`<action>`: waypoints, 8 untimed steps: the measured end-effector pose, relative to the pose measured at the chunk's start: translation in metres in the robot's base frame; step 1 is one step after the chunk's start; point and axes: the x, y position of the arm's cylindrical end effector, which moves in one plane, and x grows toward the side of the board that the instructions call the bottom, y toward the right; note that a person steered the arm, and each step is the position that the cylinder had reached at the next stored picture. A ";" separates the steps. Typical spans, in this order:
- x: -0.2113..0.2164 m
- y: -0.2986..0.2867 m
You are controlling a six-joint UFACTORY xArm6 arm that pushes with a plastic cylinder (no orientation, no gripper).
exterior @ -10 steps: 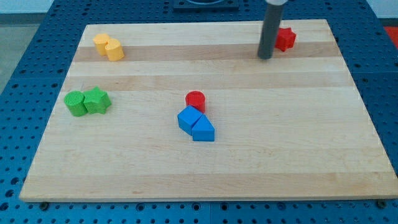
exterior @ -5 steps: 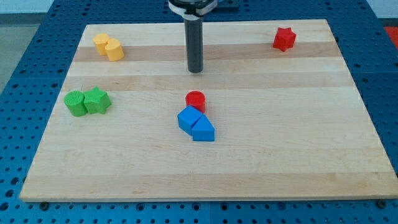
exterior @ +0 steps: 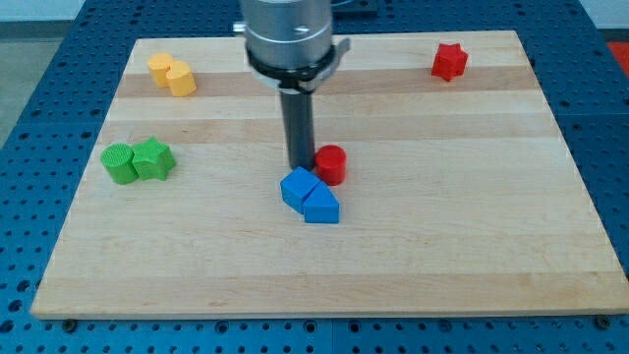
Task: Slide red circle into red star
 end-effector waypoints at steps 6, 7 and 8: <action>0.042 0.105; 0.043 0.105; 0.043 0.087</action>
